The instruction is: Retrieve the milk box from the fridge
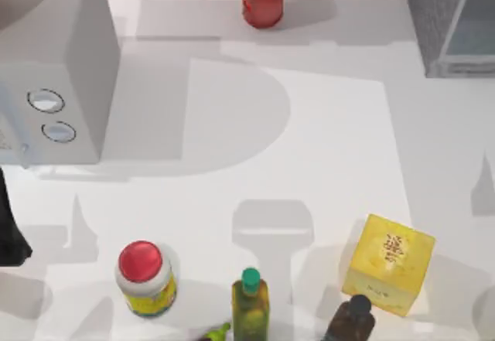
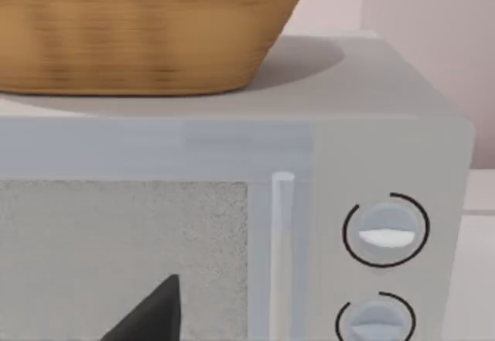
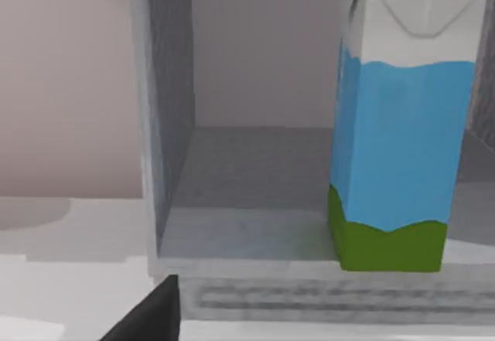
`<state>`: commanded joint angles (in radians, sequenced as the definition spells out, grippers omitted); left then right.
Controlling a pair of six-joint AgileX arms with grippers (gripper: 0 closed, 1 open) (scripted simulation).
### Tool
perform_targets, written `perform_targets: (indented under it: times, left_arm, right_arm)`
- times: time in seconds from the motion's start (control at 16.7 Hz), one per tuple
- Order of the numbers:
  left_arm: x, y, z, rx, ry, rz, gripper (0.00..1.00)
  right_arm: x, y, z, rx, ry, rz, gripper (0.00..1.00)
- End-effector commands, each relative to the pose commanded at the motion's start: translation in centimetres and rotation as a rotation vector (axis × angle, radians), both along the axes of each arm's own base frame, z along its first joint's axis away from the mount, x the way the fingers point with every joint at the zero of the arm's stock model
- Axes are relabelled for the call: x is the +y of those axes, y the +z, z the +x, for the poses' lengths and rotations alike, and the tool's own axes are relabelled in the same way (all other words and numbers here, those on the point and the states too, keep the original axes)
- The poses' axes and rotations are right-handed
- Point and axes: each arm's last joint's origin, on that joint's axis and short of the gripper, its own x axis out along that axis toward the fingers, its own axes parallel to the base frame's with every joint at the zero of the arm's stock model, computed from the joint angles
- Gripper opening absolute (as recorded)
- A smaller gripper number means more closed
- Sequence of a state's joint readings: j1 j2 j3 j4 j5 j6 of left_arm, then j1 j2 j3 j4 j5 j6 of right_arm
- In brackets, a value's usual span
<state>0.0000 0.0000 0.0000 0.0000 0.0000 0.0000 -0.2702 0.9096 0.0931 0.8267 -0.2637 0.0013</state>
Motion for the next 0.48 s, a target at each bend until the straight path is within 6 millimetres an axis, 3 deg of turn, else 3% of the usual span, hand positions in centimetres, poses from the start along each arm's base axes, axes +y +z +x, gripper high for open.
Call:
perform_targets:
  times: [0.48]
  left_arm:
    - [0.0,0.0,0.0,0.000,0.000,0.000,1.00]
  right_arm:
    - [-4.7,-4.6,3.2,0.034,0.000,0.025,1.00]
